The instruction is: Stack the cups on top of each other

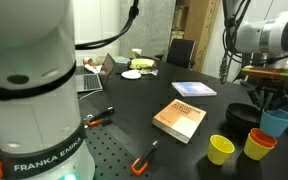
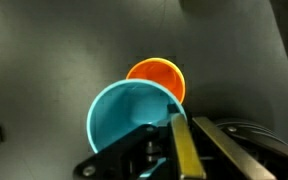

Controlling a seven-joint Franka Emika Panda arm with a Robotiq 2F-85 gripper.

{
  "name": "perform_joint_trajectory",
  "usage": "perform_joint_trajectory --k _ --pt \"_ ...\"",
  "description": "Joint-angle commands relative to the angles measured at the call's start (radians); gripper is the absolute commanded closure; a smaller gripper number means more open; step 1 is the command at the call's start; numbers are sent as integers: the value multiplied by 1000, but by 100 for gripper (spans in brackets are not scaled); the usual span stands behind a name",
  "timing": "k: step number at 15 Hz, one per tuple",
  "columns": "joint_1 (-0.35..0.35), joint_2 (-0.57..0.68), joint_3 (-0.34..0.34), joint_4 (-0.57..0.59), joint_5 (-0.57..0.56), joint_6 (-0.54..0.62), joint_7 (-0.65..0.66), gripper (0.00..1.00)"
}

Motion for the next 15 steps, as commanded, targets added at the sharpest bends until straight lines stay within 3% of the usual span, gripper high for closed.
perform_joint_trajectory --k 1,5,6,7,11,15 --pt "-8 34 12 48 16 -34 -4 99" --pt "-7 50 17 51 20 -42 -4 99" --pt "-8 51 18 51 22 -40 -2 80" --pt "-10 51 20 50 27 -39 -2 69" --pt "-12 46 17 42 35 -41 0 39" --pt "-10 -31 24 -39 56 -79 -2 11"
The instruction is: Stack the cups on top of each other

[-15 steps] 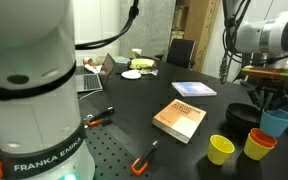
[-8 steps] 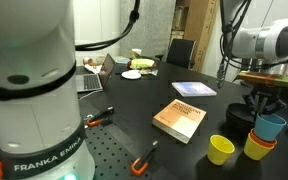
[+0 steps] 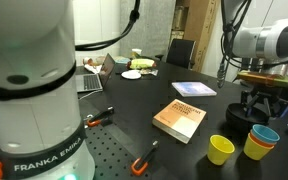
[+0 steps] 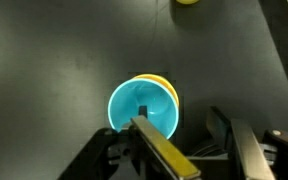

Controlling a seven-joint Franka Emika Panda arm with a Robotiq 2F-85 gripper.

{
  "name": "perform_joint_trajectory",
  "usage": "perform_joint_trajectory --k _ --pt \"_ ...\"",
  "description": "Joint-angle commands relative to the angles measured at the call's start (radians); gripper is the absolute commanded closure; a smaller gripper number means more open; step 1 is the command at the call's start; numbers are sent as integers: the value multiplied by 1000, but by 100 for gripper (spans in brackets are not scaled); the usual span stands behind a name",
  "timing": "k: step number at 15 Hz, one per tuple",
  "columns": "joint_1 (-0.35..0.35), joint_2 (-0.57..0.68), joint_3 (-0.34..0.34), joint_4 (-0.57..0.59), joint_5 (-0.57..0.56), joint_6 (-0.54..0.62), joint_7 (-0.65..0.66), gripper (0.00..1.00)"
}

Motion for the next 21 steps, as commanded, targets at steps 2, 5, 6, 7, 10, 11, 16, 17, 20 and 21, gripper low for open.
perform_joint_trajectory --k 2,5,6,7,10,11,16,17,20,21 --pt "6 -119 15 -117 36 -51 12 0" --pt "11 -199 29 -218 73 -65 24 0" --pt "16 -229 35 -262 86 -66 30 0" --pt "19 -259 44 -304 101 -66 31 0" --pt "42 -335 56 -419 121 -42 56 0" --pt "50 -352 58 -452 124 -32 70 0" --pt "80 -375 48 -577 112 102 140 0" --pt "78 -367 48 -594 112 156 139 0" --pt "74 -330 32 -624 104 296 143 0" --pt "70 -320 29 -630 112 321 140 0"
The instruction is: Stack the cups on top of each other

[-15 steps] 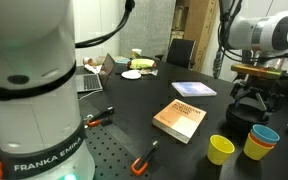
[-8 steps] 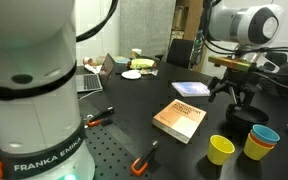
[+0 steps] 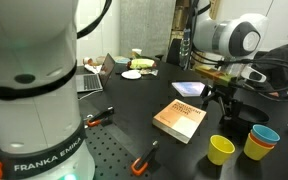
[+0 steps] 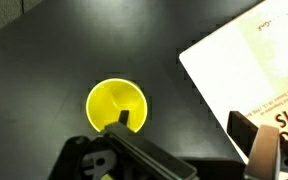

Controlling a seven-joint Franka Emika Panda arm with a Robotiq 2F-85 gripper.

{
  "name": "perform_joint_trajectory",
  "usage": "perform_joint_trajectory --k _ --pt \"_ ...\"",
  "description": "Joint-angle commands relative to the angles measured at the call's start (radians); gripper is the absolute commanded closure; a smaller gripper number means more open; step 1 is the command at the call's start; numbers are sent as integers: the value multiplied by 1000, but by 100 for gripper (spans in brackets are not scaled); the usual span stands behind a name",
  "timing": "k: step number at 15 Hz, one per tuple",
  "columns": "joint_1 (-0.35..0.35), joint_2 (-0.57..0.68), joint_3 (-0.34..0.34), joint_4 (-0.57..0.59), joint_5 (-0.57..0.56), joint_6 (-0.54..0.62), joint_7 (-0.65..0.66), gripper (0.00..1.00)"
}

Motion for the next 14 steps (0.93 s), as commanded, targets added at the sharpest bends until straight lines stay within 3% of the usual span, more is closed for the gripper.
perform_joint_trajectory --k 1,12,14 --pt "0 22 -20 -35 9 109 12 0" --pt "-51 183 9 3 75 250 -42 0" --pt "-57 209 7 14 77 256 -45 25"
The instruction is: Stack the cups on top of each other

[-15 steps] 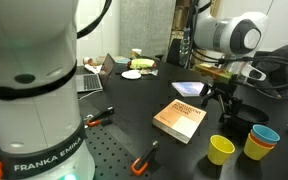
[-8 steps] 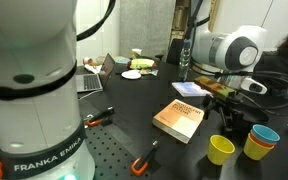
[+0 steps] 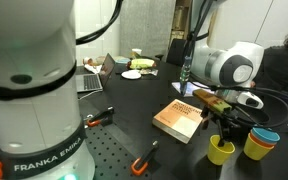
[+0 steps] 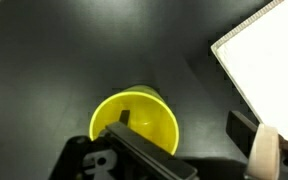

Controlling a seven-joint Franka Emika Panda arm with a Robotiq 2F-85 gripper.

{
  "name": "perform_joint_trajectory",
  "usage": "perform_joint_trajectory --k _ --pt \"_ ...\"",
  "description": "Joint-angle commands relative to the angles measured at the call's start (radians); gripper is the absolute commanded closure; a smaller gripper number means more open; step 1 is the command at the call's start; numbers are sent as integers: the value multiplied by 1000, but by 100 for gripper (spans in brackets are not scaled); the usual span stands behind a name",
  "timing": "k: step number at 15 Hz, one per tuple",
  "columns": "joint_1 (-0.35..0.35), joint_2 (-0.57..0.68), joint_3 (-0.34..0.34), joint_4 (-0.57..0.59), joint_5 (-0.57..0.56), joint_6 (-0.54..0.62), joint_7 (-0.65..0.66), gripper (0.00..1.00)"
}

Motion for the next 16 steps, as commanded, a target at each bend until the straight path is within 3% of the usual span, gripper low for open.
perform_joint_trajectory --k 1,9,11,16 --pt "-30 51 17 34 30 27 -39 32" --pt "-43 72 6 60 25 -17 -41 96" --pt "-44 65 6 63 26 -40 -39 100" --pt "-15 31 -23 76 6 -135 -14 99"
